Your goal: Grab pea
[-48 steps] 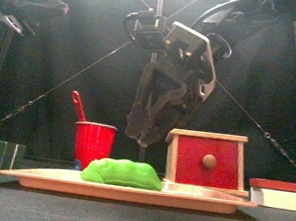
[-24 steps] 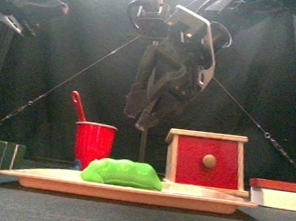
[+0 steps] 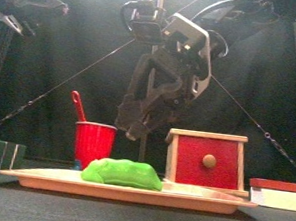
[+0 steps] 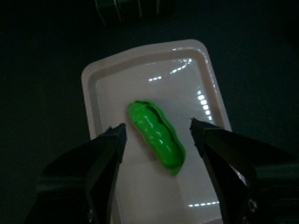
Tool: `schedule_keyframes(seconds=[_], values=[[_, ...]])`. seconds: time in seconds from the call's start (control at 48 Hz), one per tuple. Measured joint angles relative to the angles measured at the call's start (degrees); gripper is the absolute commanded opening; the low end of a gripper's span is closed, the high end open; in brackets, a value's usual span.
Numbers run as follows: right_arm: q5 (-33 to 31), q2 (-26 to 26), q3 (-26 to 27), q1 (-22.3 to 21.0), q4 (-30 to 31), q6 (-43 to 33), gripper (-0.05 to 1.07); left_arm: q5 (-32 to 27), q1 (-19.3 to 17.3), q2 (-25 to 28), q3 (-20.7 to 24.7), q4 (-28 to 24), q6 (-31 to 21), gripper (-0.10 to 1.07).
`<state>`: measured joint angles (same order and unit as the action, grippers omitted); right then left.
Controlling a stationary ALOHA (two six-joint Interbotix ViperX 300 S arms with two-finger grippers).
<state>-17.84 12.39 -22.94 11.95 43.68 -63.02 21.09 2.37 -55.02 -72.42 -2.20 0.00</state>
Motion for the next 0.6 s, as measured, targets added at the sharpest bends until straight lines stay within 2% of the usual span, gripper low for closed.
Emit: schedule_keyframes(seconds=[0.604], values=[[0.18, 4.48, 0.0, -0.53, -0.88, -0.18, 0.92, 0.0, -0.09, 0.0, 0.0, 0.0, 0.0, -0.03]])
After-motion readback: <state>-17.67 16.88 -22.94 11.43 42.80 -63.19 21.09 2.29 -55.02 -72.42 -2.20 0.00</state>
